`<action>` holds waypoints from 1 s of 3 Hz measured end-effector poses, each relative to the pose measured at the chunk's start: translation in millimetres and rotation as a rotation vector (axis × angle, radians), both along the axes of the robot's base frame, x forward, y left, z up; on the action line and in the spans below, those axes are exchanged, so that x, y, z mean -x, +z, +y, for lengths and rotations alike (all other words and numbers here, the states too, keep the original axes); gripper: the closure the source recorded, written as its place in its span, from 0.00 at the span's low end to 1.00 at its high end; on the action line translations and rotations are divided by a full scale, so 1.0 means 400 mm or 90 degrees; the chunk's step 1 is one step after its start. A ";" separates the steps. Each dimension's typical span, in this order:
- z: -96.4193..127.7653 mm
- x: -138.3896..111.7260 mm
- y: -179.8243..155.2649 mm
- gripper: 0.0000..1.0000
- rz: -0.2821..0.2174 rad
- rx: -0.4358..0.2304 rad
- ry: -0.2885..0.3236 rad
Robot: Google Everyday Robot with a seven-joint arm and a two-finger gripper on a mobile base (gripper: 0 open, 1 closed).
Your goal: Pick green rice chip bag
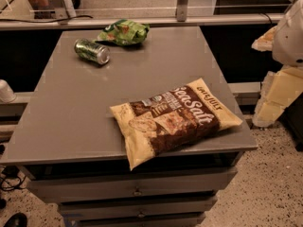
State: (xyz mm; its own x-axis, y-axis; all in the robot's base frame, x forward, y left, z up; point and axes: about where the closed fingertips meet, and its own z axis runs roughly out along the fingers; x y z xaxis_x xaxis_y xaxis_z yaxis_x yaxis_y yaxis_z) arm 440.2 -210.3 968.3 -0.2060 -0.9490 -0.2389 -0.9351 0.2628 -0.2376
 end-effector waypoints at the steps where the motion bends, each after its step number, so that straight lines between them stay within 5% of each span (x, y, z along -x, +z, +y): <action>1: 0.053 -0.045 -0.035 0.00 0.003 -0.059 0.007; 3: 0.263 -0.229 -0.093 0.00 -0.031 -0.190 0.039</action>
Offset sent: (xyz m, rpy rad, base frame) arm 0.0951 0.1157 -0.0284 0.3594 -0.0481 0.0842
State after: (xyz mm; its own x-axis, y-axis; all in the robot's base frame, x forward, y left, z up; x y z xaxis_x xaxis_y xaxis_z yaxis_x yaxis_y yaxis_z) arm 531.7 -105.1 931.3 -0.1316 -0.8459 -0.5168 -0.9409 0.2707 -0.2035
